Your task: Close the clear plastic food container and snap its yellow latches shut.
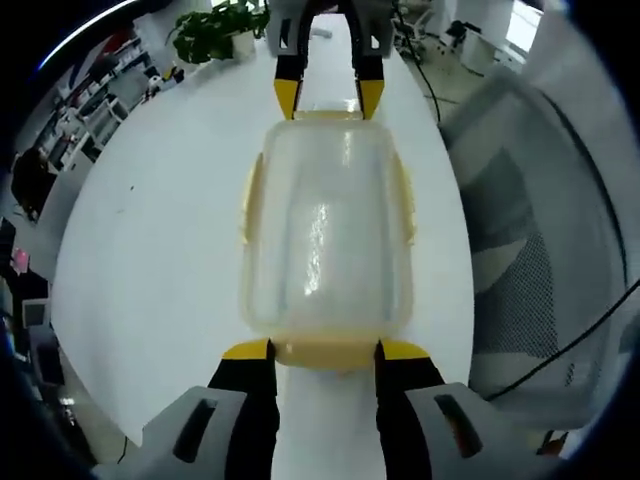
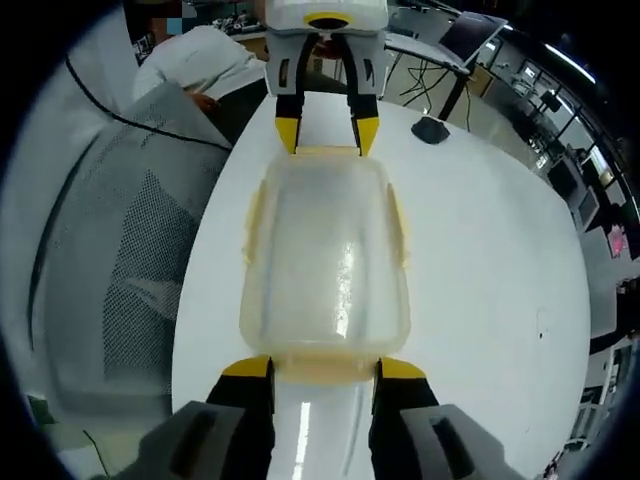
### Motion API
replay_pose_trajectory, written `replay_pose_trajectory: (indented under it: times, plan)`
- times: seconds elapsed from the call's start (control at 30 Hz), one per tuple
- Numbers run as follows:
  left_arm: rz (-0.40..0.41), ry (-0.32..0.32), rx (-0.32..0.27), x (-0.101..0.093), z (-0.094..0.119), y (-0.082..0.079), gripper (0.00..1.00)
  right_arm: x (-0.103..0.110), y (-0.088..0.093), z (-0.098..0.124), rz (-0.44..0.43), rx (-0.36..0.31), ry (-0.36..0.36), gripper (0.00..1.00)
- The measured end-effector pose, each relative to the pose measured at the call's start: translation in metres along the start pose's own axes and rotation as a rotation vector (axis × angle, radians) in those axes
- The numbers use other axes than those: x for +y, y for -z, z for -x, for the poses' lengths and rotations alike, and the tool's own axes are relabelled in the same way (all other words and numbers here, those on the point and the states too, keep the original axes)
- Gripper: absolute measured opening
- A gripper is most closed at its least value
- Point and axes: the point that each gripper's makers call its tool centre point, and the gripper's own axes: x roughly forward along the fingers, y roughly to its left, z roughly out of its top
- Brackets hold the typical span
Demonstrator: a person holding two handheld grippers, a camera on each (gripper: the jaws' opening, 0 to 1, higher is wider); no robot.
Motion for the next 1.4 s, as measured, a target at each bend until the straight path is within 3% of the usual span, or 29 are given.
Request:
replay_pose_trajectory:
  times: [0.93,1.4]
  plan:
    - [-0.045,0.022,-0.014,-0.003,-0.026,-0.085,0.35,0.011,0.082,0.03,-0.059,-0.02,0.012,0.34]
    - [-0.049,0.041,-0.026,-0.007,-0.041,-0.116,0.35,0.016,0.115,0.038,-0.075,-0.034,0.003,0.34]
